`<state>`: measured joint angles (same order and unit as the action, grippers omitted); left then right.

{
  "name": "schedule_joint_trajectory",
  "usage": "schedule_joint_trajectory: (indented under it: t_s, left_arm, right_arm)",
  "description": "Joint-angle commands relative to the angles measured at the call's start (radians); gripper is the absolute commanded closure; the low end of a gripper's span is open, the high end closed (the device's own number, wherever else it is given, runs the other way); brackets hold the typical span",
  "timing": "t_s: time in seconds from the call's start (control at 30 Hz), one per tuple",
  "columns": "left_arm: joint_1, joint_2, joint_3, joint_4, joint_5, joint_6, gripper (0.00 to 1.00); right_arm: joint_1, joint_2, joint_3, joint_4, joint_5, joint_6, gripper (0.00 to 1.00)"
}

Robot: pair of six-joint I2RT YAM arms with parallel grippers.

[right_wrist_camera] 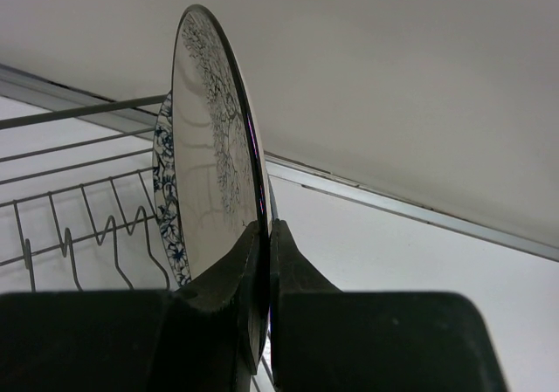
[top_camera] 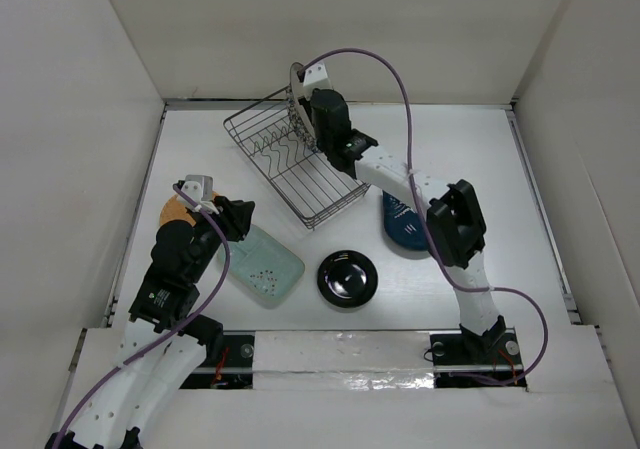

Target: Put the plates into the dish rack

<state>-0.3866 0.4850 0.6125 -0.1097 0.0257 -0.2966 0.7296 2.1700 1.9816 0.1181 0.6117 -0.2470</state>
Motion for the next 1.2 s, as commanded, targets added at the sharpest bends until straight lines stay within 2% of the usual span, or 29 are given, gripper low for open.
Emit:
schedule_joint_trajectory:
  t_s: [0.0, 0.43, 1.17]
  left_arm:
    - [-0.006, -0.002, 0.027, 0.047, 0.010, 0.010, 0.73]
    - [-0.006, -0.003, 0.027, 0.047, 0.011, 0.008, 0.74]
    - [-0.006, -0.003, 0.027, 0.045, 0.005, 0.008, 0.74]
  right_arm:
    - [0.001, -0.105, -0.015, 0.184, 0.023, -0.023, 1.00]
    - [0.010, -0.174, -0.069, 0.246, -0.012, -0.018, 1.00]
    - [0.001, -0.036, -0.021, 0.129, -0.078, 0.055, 1.00]
